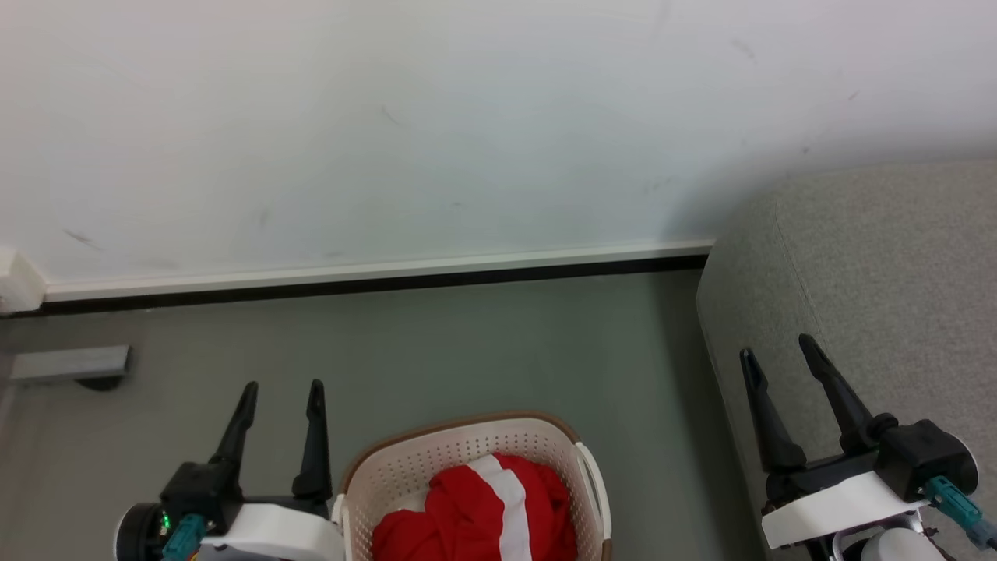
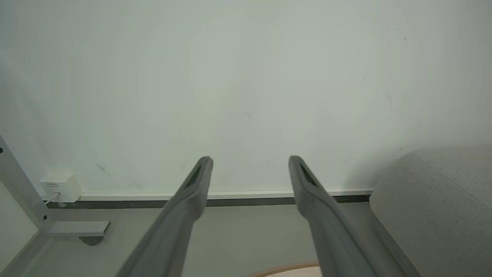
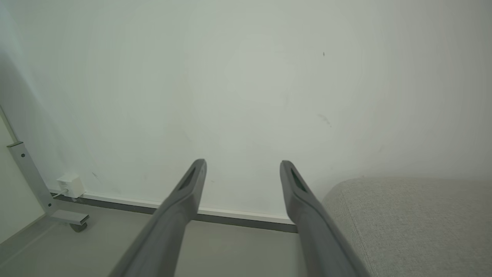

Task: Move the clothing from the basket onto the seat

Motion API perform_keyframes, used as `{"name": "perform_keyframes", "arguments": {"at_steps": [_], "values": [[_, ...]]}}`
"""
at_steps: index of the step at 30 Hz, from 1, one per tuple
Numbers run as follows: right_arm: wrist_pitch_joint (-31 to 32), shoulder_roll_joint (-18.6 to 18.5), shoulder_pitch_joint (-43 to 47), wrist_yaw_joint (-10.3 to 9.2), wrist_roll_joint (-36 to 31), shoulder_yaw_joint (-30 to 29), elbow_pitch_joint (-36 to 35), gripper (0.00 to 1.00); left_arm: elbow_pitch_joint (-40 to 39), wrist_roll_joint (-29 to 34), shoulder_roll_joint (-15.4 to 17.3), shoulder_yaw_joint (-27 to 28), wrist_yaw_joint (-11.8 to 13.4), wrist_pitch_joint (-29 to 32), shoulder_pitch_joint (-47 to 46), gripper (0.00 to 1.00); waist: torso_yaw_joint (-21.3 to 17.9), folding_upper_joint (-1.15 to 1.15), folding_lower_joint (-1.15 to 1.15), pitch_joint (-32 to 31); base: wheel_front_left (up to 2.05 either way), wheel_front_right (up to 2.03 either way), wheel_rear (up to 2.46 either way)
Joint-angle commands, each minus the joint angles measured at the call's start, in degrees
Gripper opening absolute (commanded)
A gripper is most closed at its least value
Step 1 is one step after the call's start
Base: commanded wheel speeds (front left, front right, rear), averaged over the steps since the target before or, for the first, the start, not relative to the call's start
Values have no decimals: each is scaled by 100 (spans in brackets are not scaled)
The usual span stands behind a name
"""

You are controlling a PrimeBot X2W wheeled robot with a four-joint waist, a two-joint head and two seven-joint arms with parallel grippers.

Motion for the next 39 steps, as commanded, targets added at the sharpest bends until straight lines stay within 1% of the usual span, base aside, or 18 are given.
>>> {"name": "perform_keyframes", "arguments": {"at_steps": [1,4,6,7,8,9,14,21,29,30,31,33,39], "values": [[-20,-34,-119,-12,44,-44,-65,100,20,32,23,-3,-7,-4,-122,100,-122,0,0,287,0,0,0],[-20,-61,-223,-12,50,-48,-127,100,119,16,22,-44,-57,-4,-285,100,-195,0,0,579,0,0,0],[-20,-93,-310,-12,48,-74,-176,100,331,-218,23,-86,-126,-4,-379,100,-240,0,0,776,0,0,0],[-20,-103,-349,-12,49,-85,-204,100,476,-392,23,-133,-218,-4,-427,100,-267,0,0,869,0,0,0],[-20,-106,-392,-12,51,-112,-226,100,632,-422,25,-160,-237,-4,-520,100,-296,0,0,961,0,0,0],[-20,-106,-435,-12,46,-146,-253,100,828,-540,24,-205,-312,-3,-612,100,-331,0,0,1067,0,0,0],[-20,-94,-647,-12,39,-308,-382,100,1968,-666,24,-419,-480,13,-1186,100,-505,0,0,1553,0,0,0],[-20,-23,-898,-12,35,-460,-555,100,3368,-776,27,-768,-696,296,-2142,100,-829,0,0,2117,0,0,0],[-20,121,-1258,-12,202,-454,-902,100,4777,-800,158,-942,-768,796,-3096,100,-1269,0,0,2818,0,0,0],[-20,121,-1258,-12,202,-454,-902,100,4777,-800,158,-942,-768,796,-3096,100,-1269,0,0,2818,0,0,0],[-20,143,-1362,-12,250,-456,-1069,100,5094,-838,185,-962,-790,962,-3297,100,-1396,0,0,3005,0,0,0],[-20,159,-1395,-12,256,-467,-1152,100,5236,-852,198,-985,-801,1065,-3381,100,-1459,0,0,3096,0,0,0],[-19,253,-1589,-12,347,-531,-1612,100,5918,-903,444,-1067,-830,1643,-3878,100,-1805,0,0,3629,0,0,0]]}}
